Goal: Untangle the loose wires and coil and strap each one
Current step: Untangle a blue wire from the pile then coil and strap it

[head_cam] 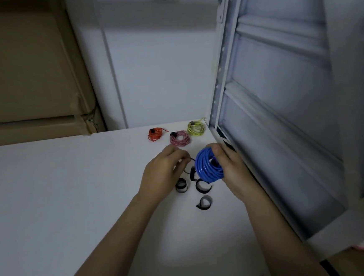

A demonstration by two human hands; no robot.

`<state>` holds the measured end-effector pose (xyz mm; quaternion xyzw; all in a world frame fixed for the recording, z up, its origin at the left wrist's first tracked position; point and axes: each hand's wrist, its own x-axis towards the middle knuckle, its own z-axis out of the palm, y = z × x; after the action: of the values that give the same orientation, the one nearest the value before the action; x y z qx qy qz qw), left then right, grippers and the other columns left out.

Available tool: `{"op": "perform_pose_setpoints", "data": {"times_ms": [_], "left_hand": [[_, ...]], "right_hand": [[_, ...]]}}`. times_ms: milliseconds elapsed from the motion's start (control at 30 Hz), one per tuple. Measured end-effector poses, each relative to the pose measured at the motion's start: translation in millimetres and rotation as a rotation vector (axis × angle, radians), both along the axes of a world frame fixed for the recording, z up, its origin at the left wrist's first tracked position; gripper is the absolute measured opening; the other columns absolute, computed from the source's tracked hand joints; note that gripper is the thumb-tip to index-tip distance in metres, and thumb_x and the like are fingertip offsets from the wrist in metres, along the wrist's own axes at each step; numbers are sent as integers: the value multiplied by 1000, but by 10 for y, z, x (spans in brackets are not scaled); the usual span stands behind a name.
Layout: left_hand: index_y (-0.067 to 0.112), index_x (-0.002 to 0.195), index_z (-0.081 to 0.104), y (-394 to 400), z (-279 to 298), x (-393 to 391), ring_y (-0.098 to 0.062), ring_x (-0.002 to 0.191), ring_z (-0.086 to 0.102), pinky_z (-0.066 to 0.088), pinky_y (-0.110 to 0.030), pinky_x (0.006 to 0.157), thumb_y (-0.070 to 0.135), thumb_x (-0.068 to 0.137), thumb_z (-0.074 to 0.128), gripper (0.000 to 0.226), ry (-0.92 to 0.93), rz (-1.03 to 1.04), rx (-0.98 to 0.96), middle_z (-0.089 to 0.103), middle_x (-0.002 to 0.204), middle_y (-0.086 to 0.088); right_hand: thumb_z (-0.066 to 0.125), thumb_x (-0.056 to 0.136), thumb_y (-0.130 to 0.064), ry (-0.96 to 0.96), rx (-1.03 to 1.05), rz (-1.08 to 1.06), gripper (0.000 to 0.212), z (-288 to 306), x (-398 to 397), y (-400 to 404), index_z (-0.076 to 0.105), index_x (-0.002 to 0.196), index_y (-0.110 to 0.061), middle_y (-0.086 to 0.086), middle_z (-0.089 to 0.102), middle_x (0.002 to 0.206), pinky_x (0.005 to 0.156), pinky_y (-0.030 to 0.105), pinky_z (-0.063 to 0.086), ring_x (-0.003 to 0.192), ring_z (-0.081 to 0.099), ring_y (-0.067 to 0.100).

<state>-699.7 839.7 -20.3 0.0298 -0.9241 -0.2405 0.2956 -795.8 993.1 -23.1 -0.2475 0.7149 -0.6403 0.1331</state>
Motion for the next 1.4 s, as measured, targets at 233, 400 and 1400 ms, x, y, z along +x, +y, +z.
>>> {"op": "perform_pose_setpoints", "data": {"times_ms": [233, 400, 1400], "left_hand": [[11, 108, 68, -178, 177, 42, -24, 78, 62, 52, -40, 66, 18, 94, 60, 18, 25, 44, -62, 64, 103, -4], [9, 104, 67, -326, 169, 54, -22, 75, 61, 52, -39, 67, 17, 94, 59, 15, 34, 61, -19, 63, 98, -4], [10, 134, 41, -530, 45, 16, -15, 78, 69, 57, -24, 66, 1, 99, 42, 36, -185, 21, 1137, 60, 113, -4]], "right_hand": [[44, 97, -43, -44, 28, 125, 30, 124, 68, -247, 68, 101, -25, 2, 70, 101, 95, 46, 49, 99, 64, 24], [43, 99, -39, -34, 66, 208, 30, 134, 123, -406, 66, 106, -21, 7, 69, 106, 98, 48, 47, 103, 62, 27], [47, 100, -17, 182, 154, 389, 17, -27, 228, -485, 62, 104, -23, -7, 61, 106, 77, 14, 44, 86, 58, 0]]}}
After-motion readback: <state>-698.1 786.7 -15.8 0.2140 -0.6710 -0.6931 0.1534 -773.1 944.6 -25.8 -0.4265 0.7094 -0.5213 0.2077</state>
